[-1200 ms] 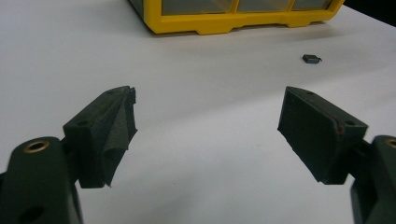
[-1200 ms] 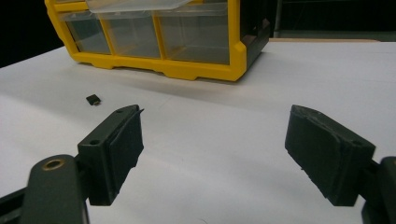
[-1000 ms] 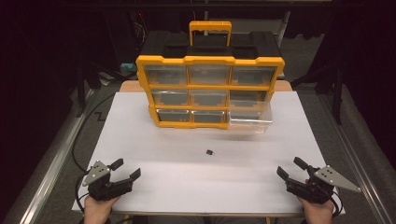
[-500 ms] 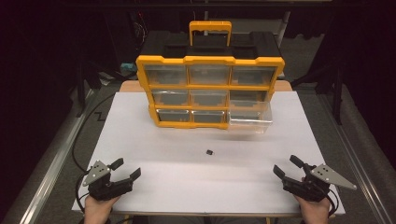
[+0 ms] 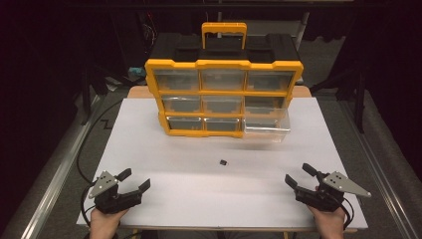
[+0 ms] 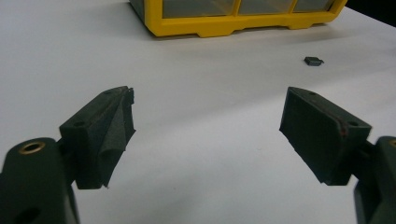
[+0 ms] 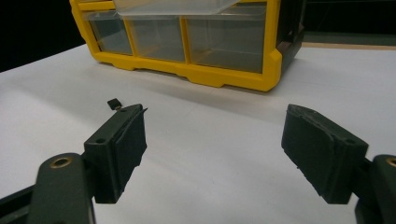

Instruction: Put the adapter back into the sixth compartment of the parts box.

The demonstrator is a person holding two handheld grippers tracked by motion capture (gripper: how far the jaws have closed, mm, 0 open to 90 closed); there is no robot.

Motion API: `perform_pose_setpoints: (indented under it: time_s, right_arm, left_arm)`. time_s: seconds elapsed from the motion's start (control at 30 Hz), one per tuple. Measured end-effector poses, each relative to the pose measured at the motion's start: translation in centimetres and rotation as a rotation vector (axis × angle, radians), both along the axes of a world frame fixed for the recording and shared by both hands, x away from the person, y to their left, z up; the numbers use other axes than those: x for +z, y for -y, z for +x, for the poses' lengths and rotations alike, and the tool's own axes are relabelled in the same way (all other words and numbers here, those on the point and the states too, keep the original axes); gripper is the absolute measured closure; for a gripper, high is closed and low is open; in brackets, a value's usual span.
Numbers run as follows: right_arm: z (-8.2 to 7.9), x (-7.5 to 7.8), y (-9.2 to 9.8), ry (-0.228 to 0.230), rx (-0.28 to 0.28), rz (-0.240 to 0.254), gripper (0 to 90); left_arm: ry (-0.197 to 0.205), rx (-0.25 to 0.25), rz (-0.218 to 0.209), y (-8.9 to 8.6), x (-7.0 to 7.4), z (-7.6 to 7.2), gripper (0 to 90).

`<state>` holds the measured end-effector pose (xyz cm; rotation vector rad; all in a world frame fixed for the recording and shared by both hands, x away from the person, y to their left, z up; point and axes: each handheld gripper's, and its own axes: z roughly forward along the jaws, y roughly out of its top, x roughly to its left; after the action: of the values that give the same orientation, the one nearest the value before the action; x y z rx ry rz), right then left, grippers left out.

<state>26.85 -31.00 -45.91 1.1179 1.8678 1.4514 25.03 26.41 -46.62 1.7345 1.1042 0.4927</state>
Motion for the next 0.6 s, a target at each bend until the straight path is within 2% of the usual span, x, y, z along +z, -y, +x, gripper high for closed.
perform_pose_setpoints:
  time_s: [0.6]
  right_arm:
    - [0.9,0.0,-1.8,-0.012,0.053,0.005,23.8]
  left_arm:
    - [0.006,0.000,0.002,0.1,0.1,0.0,18.6]
